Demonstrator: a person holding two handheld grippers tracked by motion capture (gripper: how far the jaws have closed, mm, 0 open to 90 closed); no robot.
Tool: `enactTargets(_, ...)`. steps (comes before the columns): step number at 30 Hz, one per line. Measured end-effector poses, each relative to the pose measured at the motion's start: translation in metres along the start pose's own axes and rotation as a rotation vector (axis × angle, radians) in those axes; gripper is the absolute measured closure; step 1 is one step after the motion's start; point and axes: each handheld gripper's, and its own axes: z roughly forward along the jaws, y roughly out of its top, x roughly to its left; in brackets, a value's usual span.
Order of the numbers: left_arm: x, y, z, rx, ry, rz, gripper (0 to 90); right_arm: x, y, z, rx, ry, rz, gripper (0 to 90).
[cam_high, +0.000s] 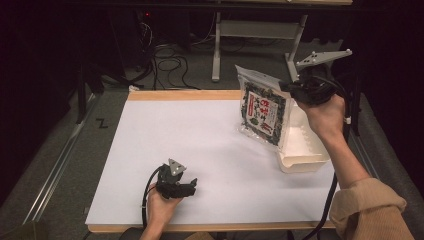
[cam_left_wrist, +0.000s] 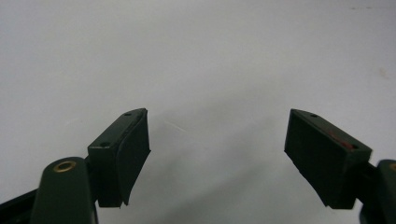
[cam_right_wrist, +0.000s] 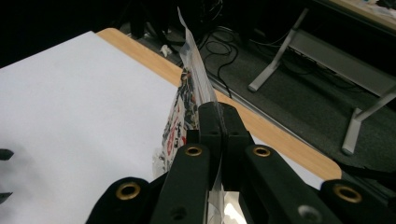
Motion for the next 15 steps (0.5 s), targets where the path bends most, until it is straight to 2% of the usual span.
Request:
enactTargets(10, 0.000, 0.000, 0.000, 0.000, 0.000, 0.002, 22.8, -0.022, 0.002, -0.018, -0.036, -0.071, 0.042, 90.0)
enactTargets(15, 0.000, 0.000, 0.000, 0.001, 0.002, 0.004, 22.9, -0.032, 0.000, -0.026, -0.039, -0.118, 0.046, 90.0)
